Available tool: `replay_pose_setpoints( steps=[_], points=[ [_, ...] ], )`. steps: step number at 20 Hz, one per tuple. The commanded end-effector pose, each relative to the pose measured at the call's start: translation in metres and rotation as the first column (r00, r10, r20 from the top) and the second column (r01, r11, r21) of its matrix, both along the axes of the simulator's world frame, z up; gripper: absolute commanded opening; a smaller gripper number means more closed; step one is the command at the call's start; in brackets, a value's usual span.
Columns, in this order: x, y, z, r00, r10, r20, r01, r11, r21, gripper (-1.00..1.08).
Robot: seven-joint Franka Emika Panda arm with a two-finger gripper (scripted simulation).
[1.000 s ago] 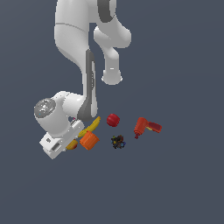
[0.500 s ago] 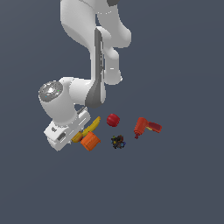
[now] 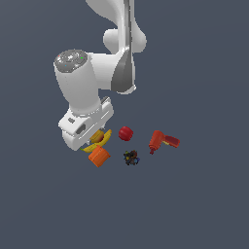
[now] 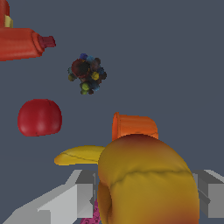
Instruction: Pick up a designated object from a clutter of objects.
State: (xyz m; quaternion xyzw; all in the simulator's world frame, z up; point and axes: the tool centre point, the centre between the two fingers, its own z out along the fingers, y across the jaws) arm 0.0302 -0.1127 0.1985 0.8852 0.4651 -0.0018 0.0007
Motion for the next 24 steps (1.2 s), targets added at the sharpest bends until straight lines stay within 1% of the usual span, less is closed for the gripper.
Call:
replay_pose_setpoints(
  steps=[1,8,14,19,24],
  points=[
    [-0.006,0.017,0.026,1.000,0.000,0.001,0.000,1.000,-0.001,-1.00],
    [-0.020,0.061,0.093,1.000,0.001,0.001,-0.001,1.000,0.000,-1.00],
    [-0.028,0.089,0.138,1.000,0.001,0.002,-0.001,1.000,0.002,-1.00],
    [-0.031,0.103,0.160,1.000,0.000,0.002,0.000,1.000,0.003,-1.00],
    [-0.031,0.109,0.169,1.000,0.000,0.002,0.000,1.000,0.003,-1.00]
  ],
)
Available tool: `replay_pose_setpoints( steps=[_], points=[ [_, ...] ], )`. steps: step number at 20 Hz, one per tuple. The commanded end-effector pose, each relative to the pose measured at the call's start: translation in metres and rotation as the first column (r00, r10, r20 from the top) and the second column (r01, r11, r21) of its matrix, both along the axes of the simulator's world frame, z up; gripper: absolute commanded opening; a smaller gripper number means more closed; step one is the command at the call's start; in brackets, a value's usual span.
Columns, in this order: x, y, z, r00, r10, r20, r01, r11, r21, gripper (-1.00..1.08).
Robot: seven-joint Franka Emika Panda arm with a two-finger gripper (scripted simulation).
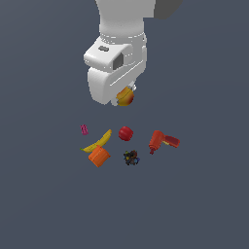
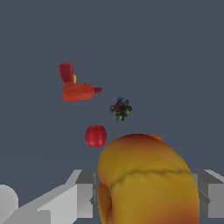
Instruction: Pick up a designated object from a clutter of objects.
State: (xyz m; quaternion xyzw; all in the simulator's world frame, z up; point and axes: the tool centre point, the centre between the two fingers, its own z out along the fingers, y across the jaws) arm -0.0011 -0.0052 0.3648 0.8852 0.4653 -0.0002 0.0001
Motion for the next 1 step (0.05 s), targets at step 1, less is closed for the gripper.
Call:
replay_pose_setpoints(
  steps=[1],
  points=[
    [0.0000,0.0012,0.0026,1.000,-0.001,0.000,0.001,1.000,0.000,-1.00]
  ],
)
